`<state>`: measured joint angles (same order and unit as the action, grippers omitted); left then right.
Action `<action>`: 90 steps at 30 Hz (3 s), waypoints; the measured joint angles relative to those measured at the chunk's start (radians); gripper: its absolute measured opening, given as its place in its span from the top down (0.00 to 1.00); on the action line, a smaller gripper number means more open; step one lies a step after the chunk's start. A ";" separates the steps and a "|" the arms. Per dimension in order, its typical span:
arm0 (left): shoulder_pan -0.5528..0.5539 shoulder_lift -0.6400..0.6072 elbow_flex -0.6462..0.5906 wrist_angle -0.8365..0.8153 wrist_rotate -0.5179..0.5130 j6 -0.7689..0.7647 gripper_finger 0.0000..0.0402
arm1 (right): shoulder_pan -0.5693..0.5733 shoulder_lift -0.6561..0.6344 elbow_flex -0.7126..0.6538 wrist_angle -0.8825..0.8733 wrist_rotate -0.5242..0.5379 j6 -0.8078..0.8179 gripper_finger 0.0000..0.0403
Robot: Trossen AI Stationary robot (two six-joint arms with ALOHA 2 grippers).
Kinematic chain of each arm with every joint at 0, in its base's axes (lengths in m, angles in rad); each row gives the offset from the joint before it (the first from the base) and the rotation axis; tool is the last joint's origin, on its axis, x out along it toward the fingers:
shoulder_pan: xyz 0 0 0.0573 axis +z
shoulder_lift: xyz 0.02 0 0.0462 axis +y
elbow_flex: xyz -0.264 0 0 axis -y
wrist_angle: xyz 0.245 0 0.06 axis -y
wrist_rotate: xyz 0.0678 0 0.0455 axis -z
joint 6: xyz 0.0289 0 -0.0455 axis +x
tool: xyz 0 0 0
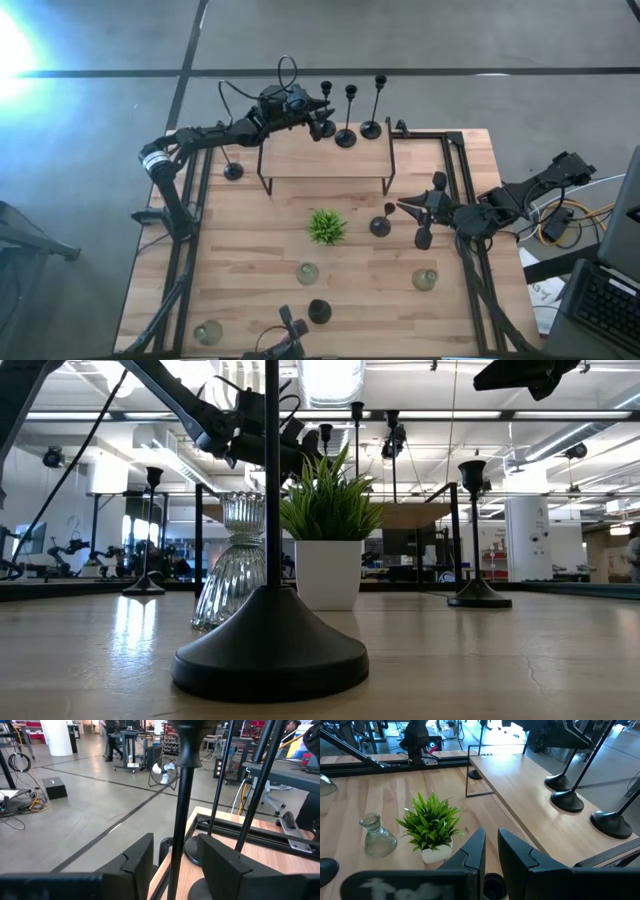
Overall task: Pick & Place candle stick holders
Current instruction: Adjust the large black candle holder on the shelf
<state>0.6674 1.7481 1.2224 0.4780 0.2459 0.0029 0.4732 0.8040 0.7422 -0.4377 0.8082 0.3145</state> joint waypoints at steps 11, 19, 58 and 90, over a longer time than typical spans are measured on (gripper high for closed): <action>0.000 0.000 0.000 -0.008 0.000 0.002 0.47 | 0.000 -0.001 0.000 0.000 0.000 0.000 0.89; 0.001 -0.040 0.000 -0.126 -0.001 0.058 0.44 | 0.000 0.000 0.000 0.000 0.000 0.000 0.89; -0.073 -0.840 -0.550 -0.321 0.039 -0.117 0.44 | 0.000 0.000 -0.011 0.009 -0.005 0.011 0.89; -0.207 -0.062 -0.047 0.028 -0.216 0.074 0.49 | 0.000 0.000 -0.013 0.075 0.000 -0.054 0.89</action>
<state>0.4606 1.6858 1.1759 0.5055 0.0298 0.0770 0.4732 0.8043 0.7290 -0.3627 0.8084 0.2607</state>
